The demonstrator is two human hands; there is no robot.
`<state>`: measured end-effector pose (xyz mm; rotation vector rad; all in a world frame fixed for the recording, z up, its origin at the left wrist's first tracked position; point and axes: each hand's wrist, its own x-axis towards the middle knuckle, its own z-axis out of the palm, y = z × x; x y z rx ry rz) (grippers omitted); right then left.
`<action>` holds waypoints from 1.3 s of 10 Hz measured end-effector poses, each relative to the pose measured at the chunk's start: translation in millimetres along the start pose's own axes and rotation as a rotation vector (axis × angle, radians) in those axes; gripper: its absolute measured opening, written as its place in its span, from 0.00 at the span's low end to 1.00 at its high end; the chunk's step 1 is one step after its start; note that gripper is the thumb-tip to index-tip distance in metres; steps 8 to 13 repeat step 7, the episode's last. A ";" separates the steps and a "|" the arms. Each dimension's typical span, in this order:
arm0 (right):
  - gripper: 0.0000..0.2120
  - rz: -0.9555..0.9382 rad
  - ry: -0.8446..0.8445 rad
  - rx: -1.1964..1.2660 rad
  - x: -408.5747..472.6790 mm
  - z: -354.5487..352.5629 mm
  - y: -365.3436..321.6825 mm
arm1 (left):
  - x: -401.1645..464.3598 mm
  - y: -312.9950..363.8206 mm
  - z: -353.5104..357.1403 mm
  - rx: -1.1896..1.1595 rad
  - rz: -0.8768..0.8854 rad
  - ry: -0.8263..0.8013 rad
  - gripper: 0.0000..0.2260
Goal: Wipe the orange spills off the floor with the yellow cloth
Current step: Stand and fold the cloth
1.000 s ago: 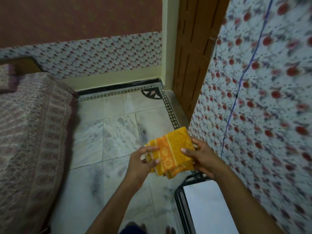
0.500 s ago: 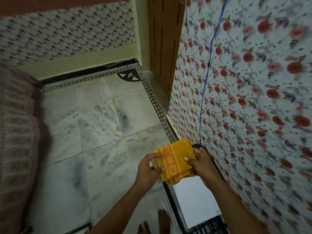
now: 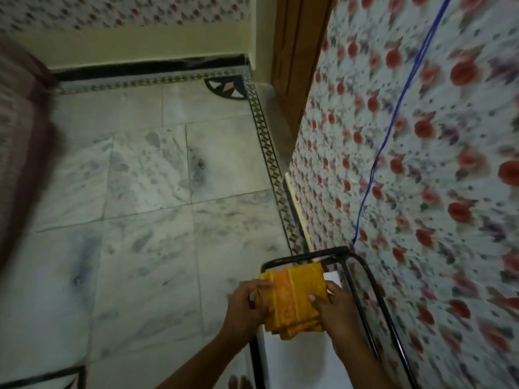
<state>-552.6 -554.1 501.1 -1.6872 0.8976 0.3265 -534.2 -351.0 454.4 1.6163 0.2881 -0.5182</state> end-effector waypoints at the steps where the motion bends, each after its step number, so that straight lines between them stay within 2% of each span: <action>1: 0.07 -0.032 0.023 -0.124 34.2 4.5 37.7 | 18.7 -44.9 17.7 0.061 -0.013 0.006 0.20; 2: 0.02 -0.051 0.066 -0.194 63.3 10.0 71.1 | 31.6 -77.4 33.9 0.148 0.006 0.032 0.19; 3: 0.06 -0.044 0.104 -0.243 82.4 12.5 91.2 | 40.5 -95.3 47.9 0.305 0.076 -0.015 0.19; 4: 0.06 -0.117 0.217 -0.400 84.6 15.8 105.5 | 38.8 -104.4 61.1 0.633 0.108 0.039 0.24; 5: 0.20 -0.256 0.323 -0.729 80.8 17.5 119.1 | 31.0 -103.6 70.0 0.977 0.167 0.092 0.32; 6: 0.28 -0.395 0.231 -0.867 84.3 16.1 125.0 | 33.4 -106.8 72.0 1.064 0.302 0.015 0.35; 7: 0.27 -0.343 0.013 -0.869 84.2 17.9 116.4 | 43.8 -110.1 64.2 0.867 0.219 -0.102 0.28; 13: 0.27 -0.343 0.013 -0.869 84.2 17.9 116.4 | 43.8 -110.1 64.2 0.867 0.219 -0.102 0.28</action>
